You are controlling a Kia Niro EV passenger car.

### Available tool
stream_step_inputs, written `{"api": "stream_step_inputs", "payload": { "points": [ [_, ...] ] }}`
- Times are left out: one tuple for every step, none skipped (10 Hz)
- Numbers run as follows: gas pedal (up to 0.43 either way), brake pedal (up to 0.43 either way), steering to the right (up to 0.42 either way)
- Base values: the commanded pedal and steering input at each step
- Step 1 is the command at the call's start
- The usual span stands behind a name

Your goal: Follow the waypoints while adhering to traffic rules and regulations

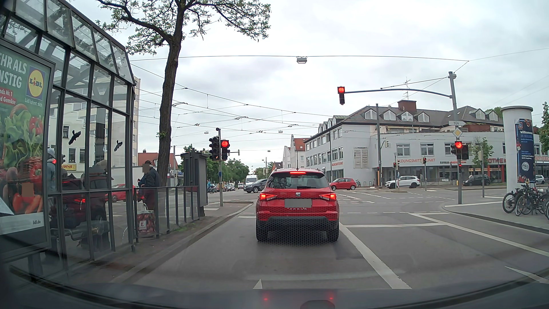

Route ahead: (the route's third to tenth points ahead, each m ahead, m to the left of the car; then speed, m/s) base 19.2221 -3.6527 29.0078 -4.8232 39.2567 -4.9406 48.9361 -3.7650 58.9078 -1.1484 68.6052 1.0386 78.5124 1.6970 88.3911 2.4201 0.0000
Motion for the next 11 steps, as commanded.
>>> {"api": "stream_step_inputs", "payload": {
  "points": [
    [0.0,0.238,-0.003],
    [0.0,0.232,-0.003],
    [0.0,0.232,-0.003],
    [0.0,0.232,-0.003],
    [0.0,0.238,-0.003],
    [0.0,0.232,-0.003],
    [0.0,0.238,-0.003],
    [0.0,0.238,-0.003],
    [0.0,0.232,-0.003],
    [0.0,0.232,-0.003],
    [0.0,0.238,-0.003]
  ]
}}
